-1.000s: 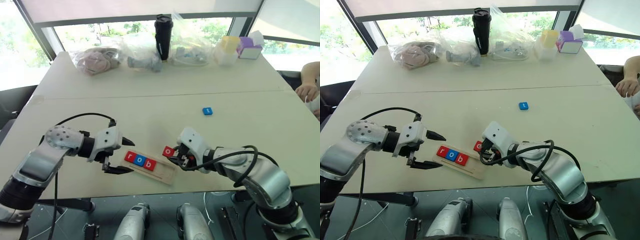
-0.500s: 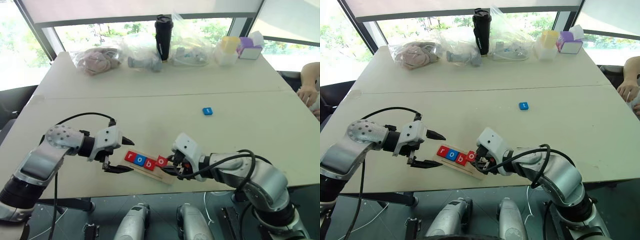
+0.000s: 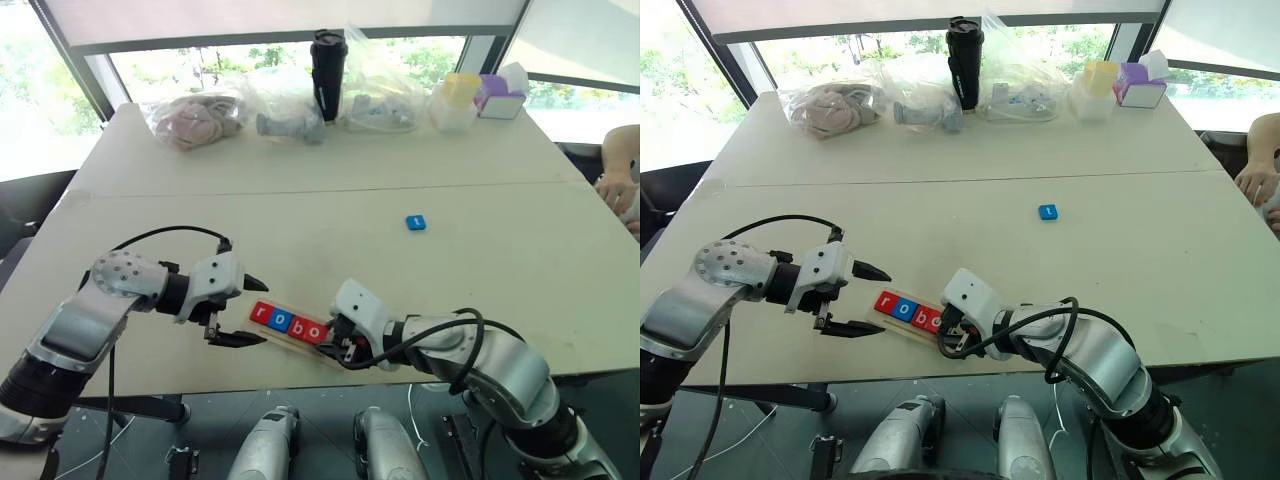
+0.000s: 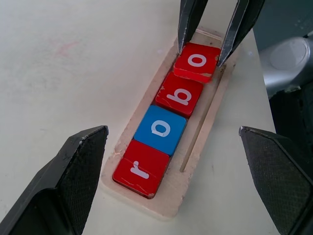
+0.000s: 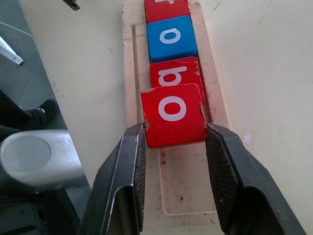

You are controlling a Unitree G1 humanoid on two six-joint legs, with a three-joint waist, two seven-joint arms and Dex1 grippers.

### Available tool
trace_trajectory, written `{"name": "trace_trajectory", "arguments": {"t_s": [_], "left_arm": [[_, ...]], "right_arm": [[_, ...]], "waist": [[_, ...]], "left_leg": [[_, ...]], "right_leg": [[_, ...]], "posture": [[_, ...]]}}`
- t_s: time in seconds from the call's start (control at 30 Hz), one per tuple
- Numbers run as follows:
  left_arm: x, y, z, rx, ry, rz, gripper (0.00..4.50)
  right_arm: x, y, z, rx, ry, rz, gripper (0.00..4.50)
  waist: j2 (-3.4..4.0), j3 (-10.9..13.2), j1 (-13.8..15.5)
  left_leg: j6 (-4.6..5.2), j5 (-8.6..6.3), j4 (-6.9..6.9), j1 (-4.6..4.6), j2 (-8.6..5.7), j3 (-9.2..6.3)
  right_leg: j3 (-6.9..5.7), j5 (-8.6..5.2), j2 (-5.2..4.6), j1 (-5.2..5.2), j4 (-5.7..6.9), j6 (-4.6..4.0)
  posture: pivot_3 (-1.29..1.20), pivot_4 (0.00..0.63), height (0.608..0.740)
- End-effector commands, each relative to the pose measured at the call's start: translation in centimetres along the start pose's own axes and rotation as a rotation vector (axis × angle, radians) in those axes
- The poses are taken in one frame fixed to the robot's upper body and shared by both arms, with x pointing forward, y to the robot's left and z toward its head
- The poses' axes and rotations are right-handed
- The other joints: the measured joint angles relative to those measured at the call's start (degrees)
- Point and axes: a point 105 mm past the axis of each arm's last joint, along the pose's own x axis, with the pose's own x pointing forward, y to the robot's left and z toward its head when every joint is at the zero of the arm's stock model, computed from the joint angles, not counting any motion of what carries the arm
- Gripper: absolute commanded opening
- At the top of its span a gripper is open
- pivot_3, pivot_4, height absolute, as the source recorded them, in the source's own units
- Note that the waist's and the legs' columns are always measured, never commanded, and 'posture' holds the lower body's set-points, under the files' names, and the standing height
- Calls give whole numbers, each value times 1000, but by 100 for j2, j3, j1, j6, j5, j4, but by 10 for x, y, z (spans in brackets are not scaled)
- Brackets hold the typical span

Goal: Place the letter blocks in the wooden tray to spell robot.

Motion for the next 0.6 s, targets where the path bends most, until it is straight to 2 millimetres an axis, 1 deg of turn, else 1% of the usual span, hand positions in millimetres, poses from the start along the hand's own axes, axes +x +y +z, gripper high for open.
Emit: {"name": "trace_trajectory", "arguments": {"t_s": [0.03,0.07,0.1,0.2,0.23,0.37,0.43,0.5,0.6], "left_arm": [[-3,2,8,37,-10,11,4500],[-2,2,8,37,-12,11,4500],[-2,2,9,37,-13,12,4500],[-2,3,9,37,-16,14,4500],[-1,2,9,36,-16,14,4500],[0,3,8,35,-18,15,4500],[0,3,7,34,-18,17,4500],[0,3,6,33,-17,19,4500],[1,5,7,33,-18,21,4500]], "right_arm": [[-2,0,6,-39,-27,-9,1653],[-2,-1,6,-46,-25,-13,2153],[-3,-2,6,-51,-24,-17,2551],[-4,-2,6,-57,-25,-18,4059],[-4,-1,6,-57,-27,-14,4479],[-9,-2,14,-50,-77,-1,4479],[-19,-8,27,-51,-151,6,4479],[-29,-18,39,-43,-215,-13,4479],[-32,-23,45,-54,-238,-32,4479]], "waist": [[0,0,-2],[0,0,-2],[0,0,-2],[0,0,-2],[0,0,-2],[0,0,-1],[0,0,-1],[0,0,3],[0,0,1]], "left_leg": [[0,0,0,0,0,0],[0,0,0,0,0,0],[0,0,-1,0,0,0],[0,0,0,0,0,0],[0,0,0,0,0,0],[0,0,0,0,0,0],[0,0,-1,0,0,0],[0,0,1,0,0,0],[0,0,3,1,0,0]], "right_leg": [[0,0,0,0,0,0],[0,0,0,0,0,0],[0,0,0,0,0,0],[0,0,0,0,0,0],[0,0,0,0,0,0],[0,0,0,0,0,0],[0,0,0,0,0,0],[-2,1,1,2,0,1],[-4,2,2,4,0,4]], "posture": [[0,150,740],[0,150,740],[0,150,740],[0,150,740],[0,150,740],[0,150,740],[0,150,740],[0,150,740],[0,150,740]]}}
